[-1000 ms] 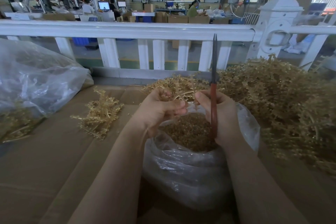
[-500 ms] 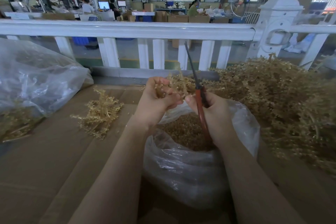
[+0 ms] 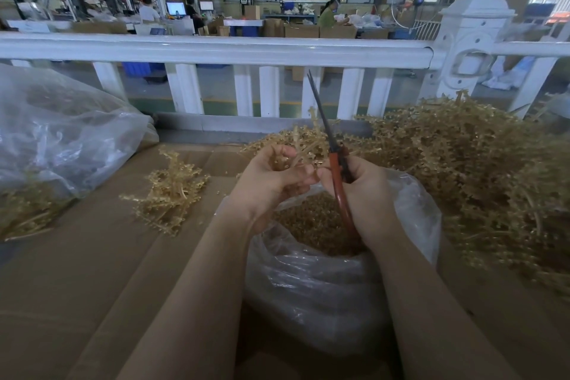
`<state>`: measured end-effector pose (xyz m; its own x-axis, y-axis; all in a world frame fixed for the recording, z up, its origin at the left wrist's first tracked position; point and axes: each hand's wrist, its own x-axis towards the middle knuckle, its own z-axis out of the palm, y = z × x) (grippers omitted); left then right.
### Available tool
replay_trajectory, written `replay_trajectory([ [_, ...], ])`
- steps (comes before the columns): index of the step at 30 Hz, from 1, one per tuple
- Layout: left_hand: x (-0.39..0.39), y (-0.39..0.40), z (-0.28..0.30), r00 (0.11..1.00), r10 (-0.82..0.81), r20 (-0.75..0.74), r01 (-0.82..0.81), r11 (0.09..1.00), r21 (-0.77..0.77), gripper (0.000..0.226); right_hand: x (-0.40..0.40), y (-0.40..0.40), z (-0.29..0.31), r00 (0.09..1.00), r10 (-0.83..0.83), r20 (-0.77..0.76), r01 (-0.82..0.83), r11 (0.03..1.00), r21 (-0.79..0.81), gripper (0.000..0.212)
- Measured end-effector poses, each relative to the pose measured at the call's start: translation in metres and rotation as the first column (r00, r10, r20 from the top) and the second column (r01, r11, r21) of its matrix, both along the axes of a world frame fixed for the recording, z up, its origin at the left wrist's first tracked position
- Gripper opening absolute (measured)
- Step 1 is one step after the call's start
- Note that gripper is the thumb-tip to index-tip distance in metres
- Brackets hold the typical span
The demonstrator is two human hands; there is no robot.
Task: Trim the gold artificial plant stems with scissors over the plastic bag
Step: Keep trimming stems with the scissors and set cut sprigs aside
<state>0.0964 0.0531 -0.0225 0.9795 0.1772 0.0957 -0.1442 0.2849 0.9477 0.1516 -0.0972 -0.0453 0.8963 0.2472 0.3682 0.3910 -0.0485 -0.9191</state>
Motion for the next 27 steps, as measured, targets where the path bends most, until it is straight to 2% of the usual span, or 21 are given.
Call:
replay_trajectory([
  [10,0.000,-0.002,0.002,0.998,0.013,-0.062,-0.014,1.000,-0.026,0.021,-0.001,0.001,0.001,1.000,-0.003,0.015,0.004,1.000,-0.011,0.007],
  [14,-0.002,-0.002,0.003,0.998,-0.026,-0.060,0.029,0.999,0.038,0.023,0.000,0.000,0.000,0.999,0.001,0.040,0.000,1.000,-0.023,0.012],
  [18,-0.002,0.001,0.001,0.997,0.059,-0.054,-0.056,0.997,0.061,0.019,0.000,-0.001,-0.001,0.999,0.020,0.050,-0.018,0.999,-0.043,0.009],
  [20,-0.001,0.005,0.002,0.990,0.138,-0.034,-0.136,0.989,0.063,0.016,-0.002,-0.001,0.000,0.998,-0.003,0.068,0.008,0.997,-0.075,0.015],
  [24,-0.003,0.013,0.006,0.976,0.220,0.005,-0.220,0.976,0.007,0.011,-0.007,-0.003,0.004,0.986,-0.060,0.156,0.094,0.972,-0.216,0.039],
  [27,-0.004,0.017,0.008,0.963,0.267,0.021,-0.267,0.964,-0.016,0.011,-0.006,-0.003,0.001,0.974,-0.061,0.216,0.136,0.925,-0.355,0.042],
])
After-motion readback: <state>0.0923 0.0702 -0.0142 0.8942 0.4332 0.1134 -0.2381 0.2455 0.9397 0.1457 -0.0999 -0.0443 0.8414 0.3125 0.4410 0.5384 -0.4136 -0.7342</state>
